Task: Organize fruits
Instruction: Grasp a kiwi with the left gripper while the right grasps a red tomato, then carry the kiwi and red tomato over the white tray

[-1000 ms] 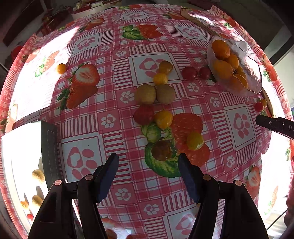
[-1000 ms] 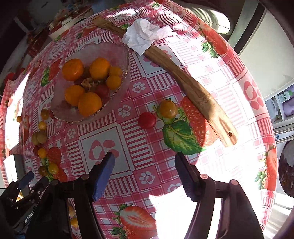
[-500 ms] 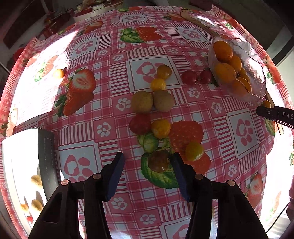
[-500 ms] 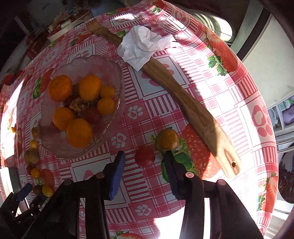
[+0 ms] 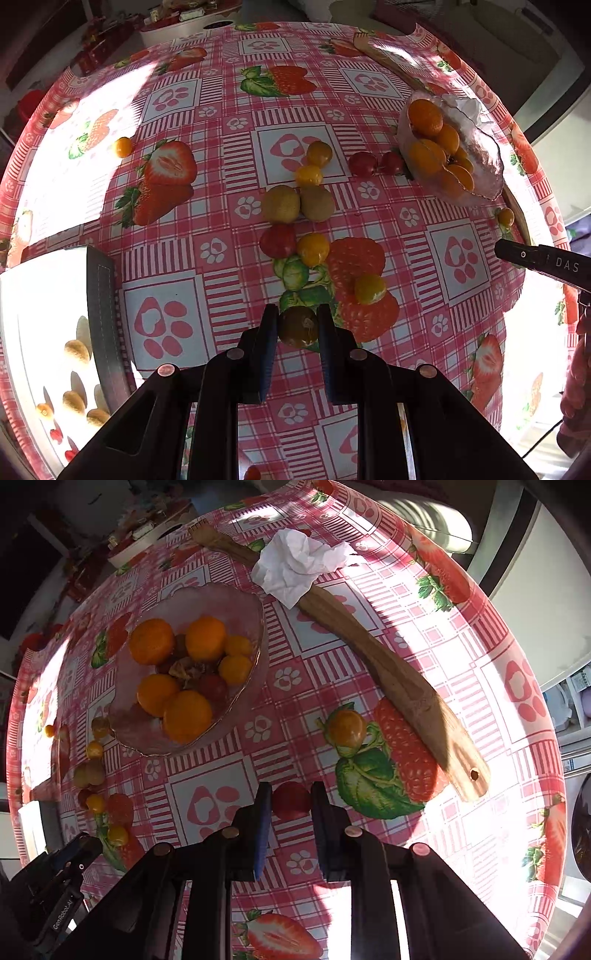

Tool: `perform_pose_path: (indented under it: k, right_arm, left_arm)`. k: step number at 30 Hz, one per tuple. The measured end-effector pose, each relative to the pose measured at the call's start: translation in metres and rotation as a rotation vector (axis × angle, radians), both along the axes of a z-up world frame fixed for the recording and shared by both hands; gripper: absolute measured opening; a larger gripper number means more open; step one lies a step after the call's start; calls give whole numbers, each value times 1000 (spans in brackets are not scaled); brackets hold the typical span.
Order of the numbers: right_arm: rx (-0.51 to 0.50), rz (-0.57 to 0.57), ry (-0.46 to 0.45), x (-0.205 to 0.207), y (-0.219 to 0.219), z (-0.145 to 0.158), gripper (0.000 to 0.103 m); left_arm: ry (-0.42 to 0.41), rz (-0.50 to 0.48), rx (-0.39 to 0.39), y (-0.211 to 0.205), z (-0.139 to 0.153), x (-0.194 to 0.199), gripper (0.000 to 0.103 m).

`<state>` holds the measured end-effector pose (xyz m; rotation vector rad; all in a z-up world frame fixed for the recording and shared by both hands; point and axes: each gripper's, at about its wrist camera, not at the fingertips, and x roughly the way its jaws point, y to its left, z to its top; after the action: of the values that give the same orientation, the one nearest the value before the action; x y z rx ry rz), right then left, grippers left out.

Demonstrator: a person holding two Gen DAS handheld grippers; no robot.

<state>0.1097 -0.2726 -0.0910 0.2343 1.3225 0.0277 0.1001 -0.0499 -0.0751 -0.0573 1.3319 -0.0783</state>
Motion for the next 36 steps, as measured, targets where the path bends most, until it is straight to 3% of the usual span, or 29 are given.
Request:
perform_pose_path:
  k: [12, 26, 36]
  right_arm:
    - [51, 99, 25, -28, 60, 19, 24]
    - [62, 293, 13, -39, 179, 42, 24]
    - [71, 423, 10, -42, 264, 49, 23]
  left_arm:
    - [-14, 71, -23, 52, 26, -39, 23]
    - [-50, 216, -16, 142, 44, -76, 23]
    - [-57, 311, 6, 207, 42, -86, 23]
